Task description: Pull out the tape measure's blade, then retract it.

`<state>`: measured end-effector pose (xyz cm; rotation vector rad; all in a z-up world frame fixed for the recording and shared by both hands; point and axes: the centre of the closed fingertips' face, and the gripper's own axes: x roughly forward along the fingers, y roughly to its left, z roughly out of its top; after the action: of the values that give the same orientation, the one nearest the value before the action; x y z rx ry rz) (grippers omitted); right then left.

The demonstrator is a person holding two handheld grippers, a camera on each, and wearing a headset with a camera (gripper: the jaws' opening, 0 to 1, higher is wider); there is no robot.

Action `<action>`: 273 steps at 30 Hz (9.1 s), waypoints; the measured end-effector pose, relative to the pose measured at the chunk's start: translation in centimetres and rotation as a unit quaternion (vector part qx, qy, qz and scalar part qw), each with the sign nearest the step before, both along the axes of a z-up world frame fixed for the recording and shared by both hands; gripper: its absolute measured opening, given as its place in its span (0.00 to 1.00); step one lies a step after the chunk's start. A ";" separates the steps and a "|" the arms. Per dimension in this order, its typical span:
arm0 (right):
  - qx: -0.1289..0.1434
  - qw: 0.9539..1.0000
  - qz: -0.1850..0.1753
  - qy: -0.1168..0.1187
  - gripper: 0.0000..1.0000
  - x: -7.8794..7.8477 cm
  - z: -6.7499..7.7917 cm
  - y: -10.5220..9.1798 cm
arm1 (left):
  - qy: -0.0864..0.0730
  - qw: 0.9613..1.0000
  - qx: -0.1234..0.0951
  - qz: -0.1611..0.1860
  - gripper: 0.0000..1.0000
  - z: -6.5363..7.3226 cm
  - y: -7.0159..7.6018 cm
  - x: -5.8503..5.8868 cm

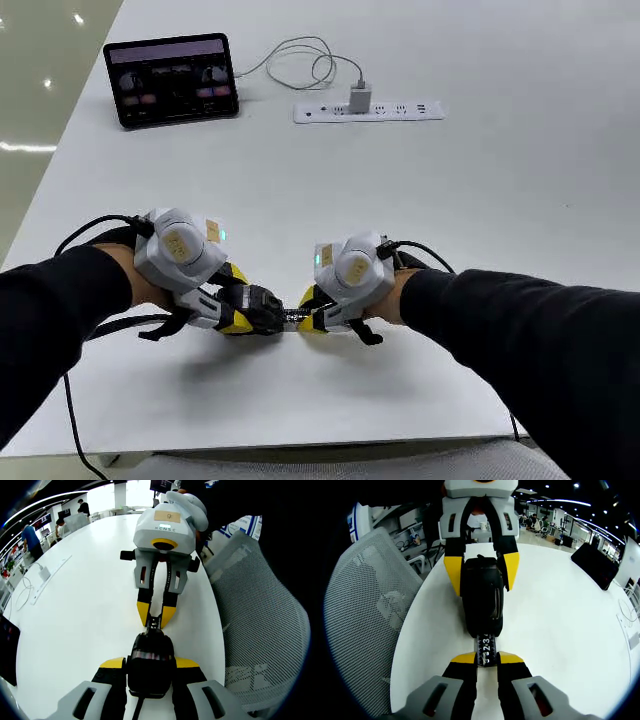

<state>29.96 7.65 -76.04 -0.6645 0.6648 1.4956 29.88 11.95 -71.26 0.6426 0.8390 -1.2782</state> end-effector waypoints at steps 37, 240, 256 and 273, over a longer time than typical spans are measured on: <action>-0.012 1.000 -0.001 0.003 0.10 0.0 0.0 -1.4 | -0.002 1.000 -0.005 0.003 0.31 -0.1 0.0 0.0; -0.055 0.997 -0.056 0.009 0.10 0.8 0.0 -12.3 | -0.001 1.000 -0.013 0.004 0.31 -0.1 -0.4 -0.3; -0.056 0.997 -0.058 0.014 0.10 0.7 0.0 -13.0 | -0.003 1.000 -0.008 0.004 0.31 0.0 -0.4 -0.4; -0.055 0.997 -0.061 0.016 0.10 0.8 0.0 -13.4 | -0.004 1.000 -0.008 0.006 0.31 0.0 -0.3 -0.4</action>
<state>30.73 -5.72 -76.03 -0.6722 0.8023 1.3671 29.49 11.63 -71.23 0.6286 0.8247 -1.2705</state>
